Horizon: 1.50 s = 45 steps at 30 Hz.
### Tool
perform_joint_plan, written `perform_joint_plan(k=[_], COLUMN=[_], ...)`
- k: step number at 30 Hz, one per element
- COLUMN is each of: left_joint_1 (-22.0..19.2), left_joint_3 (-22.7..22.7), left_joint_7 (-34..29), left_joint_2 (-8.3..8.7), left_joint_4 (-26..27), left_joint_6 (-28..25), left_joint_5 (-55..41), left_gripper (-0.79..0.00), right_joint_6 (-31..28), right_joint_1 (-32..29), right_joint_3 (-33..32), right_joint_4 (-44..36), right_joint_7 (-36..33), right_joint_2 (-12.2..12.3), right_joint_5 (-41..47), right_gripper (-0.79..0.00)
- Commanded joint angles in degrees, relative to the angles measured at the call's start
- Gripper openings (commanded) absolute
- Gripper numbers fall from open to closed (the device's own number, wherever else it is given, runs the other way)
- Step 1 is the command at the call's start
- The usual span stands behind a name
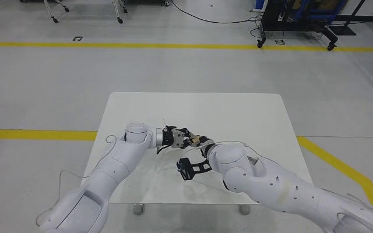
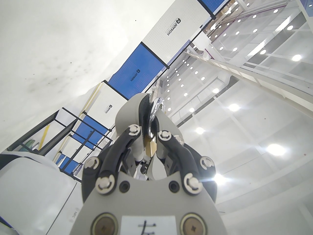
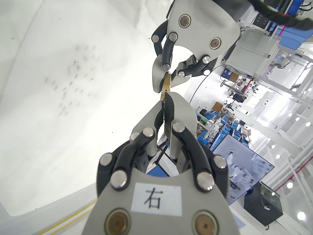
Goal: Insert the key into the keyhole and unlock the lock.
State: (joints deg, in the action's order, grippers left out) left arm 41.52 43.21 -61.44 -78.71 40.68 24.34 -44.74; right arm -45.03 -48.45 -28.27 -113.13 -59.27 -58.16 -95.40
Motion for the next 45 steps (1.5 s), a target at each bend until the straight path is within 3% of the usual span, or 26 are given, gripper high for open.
perform_joint_plan(k=[1,10,12,13,22,31,32,34,35,40,45], left_joint_1=[0.00,-0.18,-0.25,-0.26,-0.23,0.32,0.32,0.55,0.72,2.80,5.55], left_joint_3=[0.06,0.63,0.92,1.06,3.07,5.22,5.48,6.10,6.34,8.45,10.90], left_joint_7=[-0.35,-1.84,-1.95,-2.09,-0.77,-1.47,-1.20,-0.47,0.28,2.30,5.82], left_joint_2=[-0.04,-0.11,-0.10,-0.09,0.13,0.56,0.60,0.74,0.86,1.68,2.76], left_joint_4=[-0.09,-0.66,-0.87,-0.95,-1.55,-1.35,-1.33,-0.83,-0.35,2.89,7.69], left_joint_6=[0.16,0.36,0.41,0.38,-0.57,0.43,0.08,-1.97,-3.25,-7.06,-11.48], left_joint_5=[0.11,0.37,0.22,0.13,-0.90,-2.68,-2.72,-2.57,-1.99,-1.49,0.37], left_gripper=[-0.785,-0.785,-0.785,-0.785,-0.785,-0.785,-0.785,-0.785,-0.785,-0.785,-0.785], right_joint_6=[0.49,2.98,3.50,3.67,3.69,3.82,3.13,1.77,1.25,-1.69,-0.60], right_joint_1=[0.75,4.27,4.83,5.06,3.91,-4.83,-5.65,-7.01,-7.44,-6.75,-4.07], right_joint_3=[0.74,3.74,3.85,3.77,-3.36,-14.74,-15.56,-17.03,-17.67,-18.34,-15.70], right_joint_4=[0.09,0.97,0.31,-0.14,-6.42,-11.28,-11.38,-10.41,-9.39,-2.00,3.83], right_joint_7=[-0.48,-2.97,-3.49,-3.67,-1.55,6.51,7.88,10.71,11.91,15.26,15.37], right_joint_2=[0.05,0.28,0.43,0.55,2.82,6.67,6.95,7.35,7.46,7.10,5.59], right_joint_5=[0.92,4.70,6.09,6.87,14.58,11.46,11.76,13.51,14.82,23.46,29.18], right_gripper=[-0.785,-0.785,-0.385,0.000,0.000,-0.009,-0.403,-0.720,-0.785,-0.785,-0.785])
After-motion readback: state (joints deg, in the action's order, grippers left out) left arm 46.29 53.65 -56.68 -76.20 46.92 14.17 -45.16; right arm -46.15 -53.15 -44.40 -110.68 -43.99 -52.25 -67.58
